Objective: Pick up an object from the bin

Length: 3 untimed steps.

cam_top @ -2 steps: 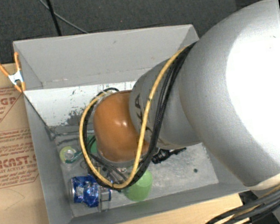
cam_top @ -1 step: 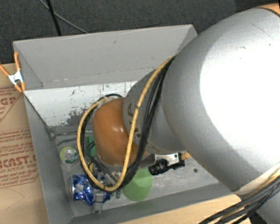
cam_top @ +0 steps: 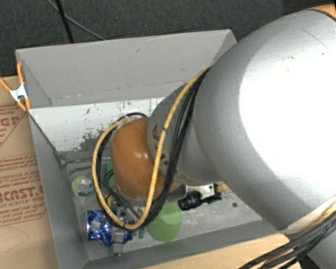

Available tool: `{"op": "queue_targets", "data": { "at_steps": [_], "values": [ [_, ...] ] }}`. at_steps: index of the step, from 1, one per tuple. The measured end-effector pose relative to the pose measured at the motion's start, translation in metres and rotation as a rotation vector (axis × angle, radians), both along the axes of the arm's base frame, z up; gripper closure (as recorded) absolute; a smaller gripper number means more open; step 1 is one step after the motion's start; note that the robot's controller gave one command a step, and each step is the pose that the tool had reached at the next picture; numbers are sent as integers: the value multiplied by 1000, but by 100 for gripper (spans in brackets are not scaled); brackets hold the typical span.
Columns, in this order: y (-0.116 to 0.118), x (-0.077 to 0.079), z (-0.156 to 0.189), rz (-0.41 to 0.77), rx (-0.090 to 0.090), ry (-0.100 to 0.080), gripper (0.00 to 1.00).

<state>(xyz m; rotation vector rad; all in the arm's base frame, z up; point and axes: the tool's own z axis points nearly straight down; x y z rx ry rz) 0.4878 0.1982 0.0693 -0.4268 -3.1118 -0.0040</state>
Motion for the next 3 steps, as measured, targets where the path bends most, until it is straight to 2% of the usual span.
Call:
{"op": "queue_targets", "data": {
  "at_steps": [1,2,3],
  "values": [
    [1,1,2,0,2,-4,100],
    [1,1,6,0,-1,0,100],
    [2,2,69,1,0,-5,100]
  ]
}}
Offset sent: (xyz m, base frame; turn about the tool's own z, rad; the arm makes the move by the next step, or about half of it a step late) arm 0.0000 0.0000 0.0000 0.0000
